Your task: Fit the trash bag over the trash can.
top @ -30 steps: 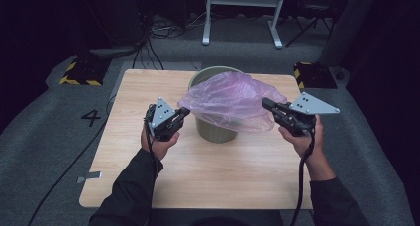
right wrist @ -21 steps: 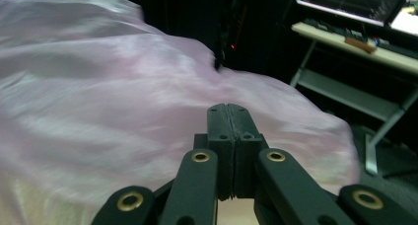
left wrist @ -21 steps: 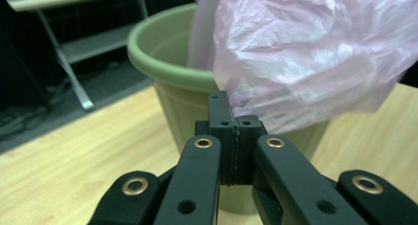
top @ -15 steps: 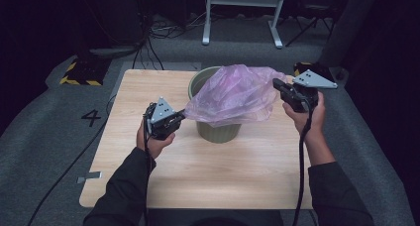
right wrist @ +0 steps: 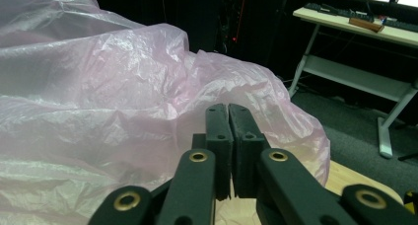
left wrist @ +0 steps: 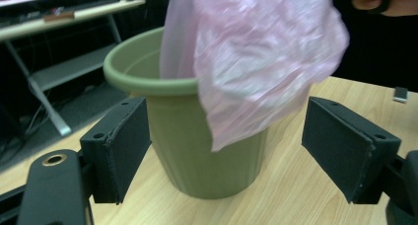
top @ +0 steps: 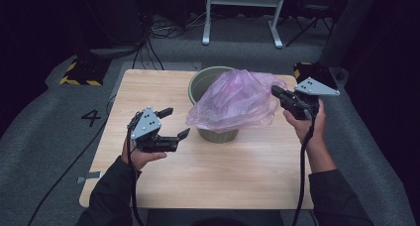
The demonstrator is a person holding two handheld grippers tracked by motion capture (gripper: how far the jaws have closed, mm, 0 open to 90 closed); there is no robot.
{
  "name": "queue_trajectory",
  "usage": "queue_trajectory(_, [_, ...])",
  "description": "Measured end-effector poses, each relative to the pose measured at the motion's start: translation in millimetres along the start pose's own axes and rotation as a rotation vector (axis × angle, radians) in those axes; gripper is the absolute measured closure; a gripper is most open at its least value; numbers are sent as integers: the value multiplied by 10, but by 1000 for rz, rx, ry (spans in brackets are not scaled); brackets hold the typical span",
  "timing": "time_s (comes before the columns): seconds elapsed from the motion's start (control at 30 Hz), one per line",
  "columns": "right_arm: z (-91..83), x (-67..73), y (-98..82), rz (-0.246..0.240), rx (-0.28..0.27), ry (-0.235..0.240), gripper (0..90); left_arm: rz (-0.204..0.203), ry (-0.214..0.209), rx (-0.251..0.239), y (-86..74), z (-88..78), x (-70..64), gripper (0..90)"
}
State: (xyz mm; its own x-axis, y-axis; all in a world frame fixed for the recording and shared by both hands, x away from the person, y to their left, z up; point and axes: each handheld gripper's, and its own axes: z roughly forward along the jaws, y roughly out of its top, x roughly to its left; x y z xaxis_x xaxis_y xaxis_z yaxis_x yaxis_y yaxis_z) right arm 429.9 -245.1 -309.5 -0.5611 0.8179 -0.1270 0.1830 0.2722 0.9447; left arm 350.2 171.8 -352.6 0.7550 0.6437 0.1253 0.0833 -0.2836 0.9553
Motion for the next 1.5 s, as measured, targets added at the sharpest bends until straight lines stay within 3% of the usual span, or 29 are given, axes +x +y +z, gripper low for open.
queue_trajectory(0.07, [3,-2,-4,1,3,0,874,21,14,10,33,24,-19,184])
queue_trajectory(0.1, [14,-4,-11,4,10,-6,838,63,35,38,106,110,-48,184])
queue_trajectory(0.17, [20,-6,-13,7,11,-9,796,73,39,56,142,168,-54,181])
queue_trajectory(0.2, [38,-13,-15,16,19,-15,662,76,43,82,194,286,-47,190])
queue_trajectory(0.23, [38,-13,-15,16,19,-15,662,76,43,82,194,286,-47,228])
queue_trajectory(0.27, [56,-22,-14,17,37,-20,507,92,71,109,225,383,-33,283])
queue_trajectory(0.3, [56,-22,-14,17,37,-20,507,92,71,109,225,383,-33,310])
queue_trajectory(0.33, [42,-30,-19,14,24,-10,392,88,53,116,235,442,-2,372])
queue_trajectory(0.37, [42,-30,-19,14,24,-10,392,88,53,116,235,442,-2,456])
queue_trajectory(0.43, [0,-40,-24,-1,10,-1,321,95,65,125,241,470,16,514])
queue_trajectory(0.47, [-70,-46,-31,-30,-8,19,279,99,71,107,243,462,30,645])
queue_trajectory(0.57, [-155,-53,-44,-66,-14,42,249,90,74,98,257,445,49,723])
queue_trajectory(0.77, [-286,15,-37,-165,-11,89,247,69,85,67,298,384,89,694])
queue_trajectory(0.8, [-334,74,-7,-213,-30,101,246,57,80,60,311,379,110,686])
queue_trajectory(0.87, [-351,108,15,-235,-34,111,247,52,90,55,323,377,117,680])
queue_trajectory(0.9, [-361,192,66,-281,-41,146,246,43,77,46,344,377,132,670])
queue_trajectory(0.97, [-347,240,98,-297,-36,166,246,43,77,43,360,381,139,666])
queue_trajectory(1.03, [-249,413,201,-387,1,189,244,40,73,37,387,391,147,655])
queue_trajectory(1.1, [-203,465,231,-413,17,193,244,36,75,29,405,398,150,641])
queue_trajectory(1.13, [-89,543,271,-458,57,176,339,32,77,24,412,401,147,628])
queue_trajectory(1.17, [-89,543,271,-458,57,176,339,32,77,24,412,401,147,603])
queue_trajectory(1.2, [22,580,285,-495,83,159,570,19,84,19,410,392,139,561])
queue_trajectory(1.27, [100,597,302,-492,91,145,726,16,78,13,406,364,103,441])
queue_trajectory(1.33, [140,608,316,-479,84,153,834,32,78,-4,402,317,20,393])
queue_trajectory(1.37, [140,608,316,-479,84,153,834,32,78,-4,402,317,20,351])
queue_trajectory(1.4, [169,619,330,-466,81,155,868,65,58,-9,413,267,-96,332])
queue_trajectory(1.43, [169,619,330,-466,81,155,868,65,58,-9,413,267,-96,313])
queue_trajectory(1.47, [194,637,347,-452,86,144,889,106,44,-12,432,229,-227,297])
queue_trajectory(1.5, [194,637,347,-452,86,144,889,106,44,-12,432,229,-227,282])
